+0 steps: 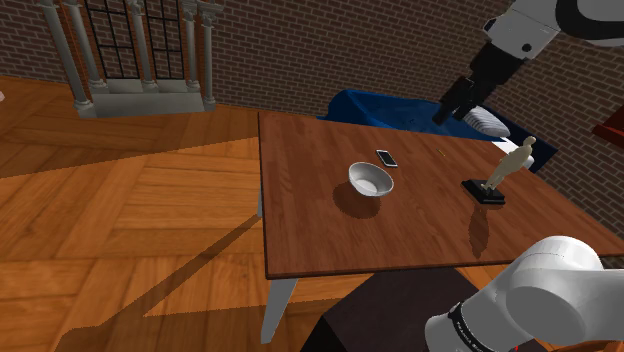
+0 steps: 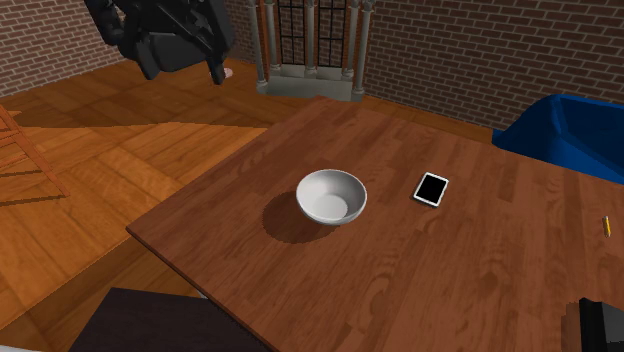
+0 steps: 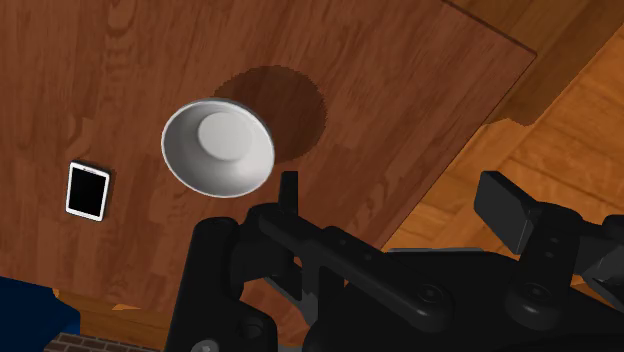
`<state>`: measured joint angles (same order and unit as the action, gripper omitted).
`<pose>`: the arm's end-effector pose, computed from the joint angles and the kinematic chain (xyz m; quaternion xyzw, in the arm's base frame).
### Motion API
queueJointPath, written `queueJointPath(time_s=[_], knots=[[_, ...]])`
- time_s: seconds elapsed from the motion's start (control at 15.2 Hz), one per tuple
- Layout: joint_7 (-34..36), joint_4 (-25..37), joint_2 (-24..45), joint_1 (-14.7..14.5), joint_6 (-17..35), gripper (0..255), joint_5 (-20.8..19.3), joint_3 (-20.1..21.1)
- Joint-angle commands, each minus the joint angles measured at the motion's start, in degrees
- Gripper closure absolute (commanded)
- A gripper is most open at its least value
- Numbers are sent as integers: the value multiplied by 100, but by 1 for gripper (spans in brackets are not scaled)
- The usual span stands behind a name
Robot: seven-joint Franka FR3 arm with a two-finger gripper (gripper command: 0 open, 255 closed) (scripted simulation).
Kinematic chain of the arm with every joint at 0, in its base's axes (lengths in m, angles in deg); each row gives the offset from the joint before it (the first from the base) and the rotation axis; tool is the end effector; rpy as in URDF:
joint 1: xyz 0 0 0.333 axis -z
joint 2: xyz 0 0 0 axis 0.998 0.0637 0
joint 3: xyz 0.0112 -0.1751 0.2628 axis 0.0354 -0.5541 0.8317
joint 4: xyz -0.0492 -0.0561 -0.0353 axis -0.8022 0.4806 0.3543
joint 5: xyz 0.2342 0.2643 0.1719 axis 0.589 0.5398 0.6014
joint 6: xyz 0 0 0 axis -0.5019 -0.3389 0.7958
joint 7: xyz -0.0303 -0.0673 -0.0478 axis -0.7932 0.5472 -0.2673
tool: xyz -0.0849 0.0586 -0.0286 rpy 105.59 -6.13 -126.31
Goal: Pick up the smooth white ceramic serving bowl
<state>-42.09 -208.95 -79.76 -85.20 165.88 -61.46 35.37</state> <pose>0.3093 -0.0434 0.6306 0.9963 -0.0257 0.0826 0.0026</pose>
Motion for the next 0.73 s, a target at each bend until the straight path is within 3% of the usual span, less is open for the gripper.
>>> queueJointPath(time_s=[0.0,0.66], knots=[[0,0,0,0,0,0,0,0],[-304,-704,1269,26,1786,0,-234,-313]])
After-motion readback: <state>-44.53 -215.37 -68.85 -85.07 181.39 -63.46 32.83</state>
